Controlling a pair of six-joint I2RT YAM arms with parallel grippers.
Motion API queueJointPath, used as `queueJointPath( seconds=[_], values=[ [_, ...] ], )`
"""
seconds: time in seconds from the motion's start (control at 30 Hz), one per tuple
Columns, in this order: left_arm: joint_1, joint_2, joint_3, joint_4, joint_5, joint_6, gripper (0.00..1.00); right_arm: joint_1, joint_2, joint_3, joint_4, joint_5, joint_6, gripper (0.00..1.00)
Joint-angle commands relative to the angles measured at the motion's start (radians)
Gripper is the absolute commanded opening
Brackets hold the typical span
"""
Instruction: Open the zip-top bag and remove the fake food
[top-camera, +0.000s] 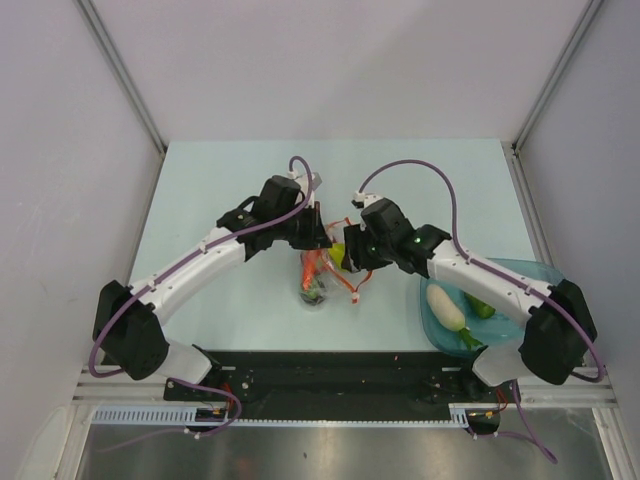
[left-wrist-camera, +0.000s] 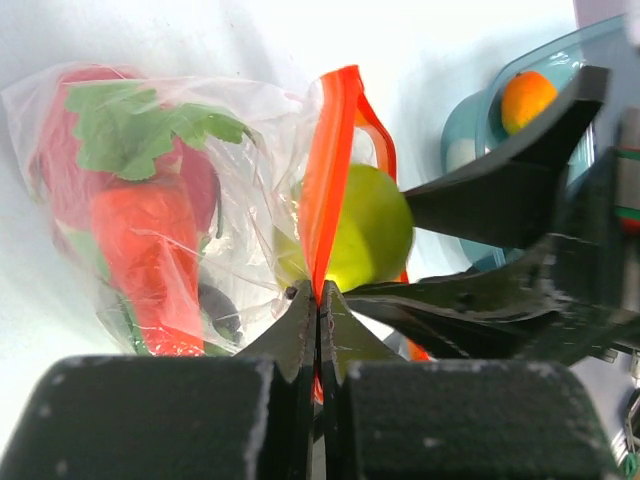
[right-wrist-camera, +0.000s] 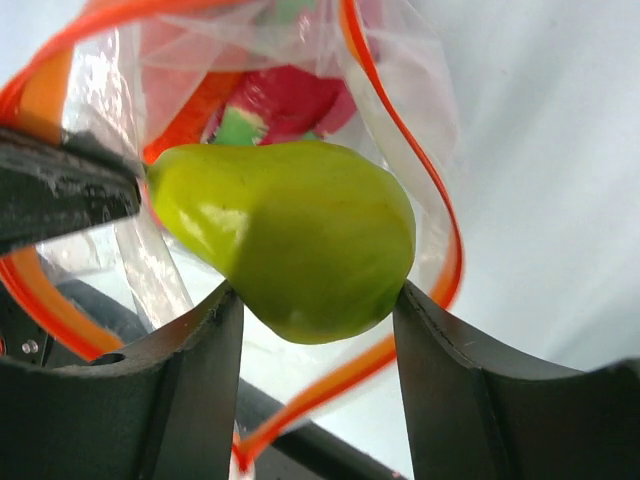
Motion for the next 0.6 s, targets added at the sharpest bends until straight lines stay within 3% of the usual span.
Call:
queueJointPath(
  seconds=[0.0,0.37,0.47,0.57],
  values=[
    [-0.003,-0.010,0.024,0.007,-0.003,0.018,0.00,-0.008,-0.096,0.044,-0.106,0.086,0.039,0.20],
    [-0.003,0.004,0.024,-0.002,-0.009,0.015,0.00,-0.036,-0.416,-0.054,-0.307,0.159,0.165,0.14],
    [-0.004,0.008,0.021,-0.002,-0.006,0.015,0.00,-0.039,-0.458,-0.104,-0.304,0.153,0.167,0.10],
    [-0.003,0.018,0.030,-0.014,-0.006,0.017,0.00,-0.053,-0.452,-0.085,-0.391,0.242,0.216,0.06]
  ],
)
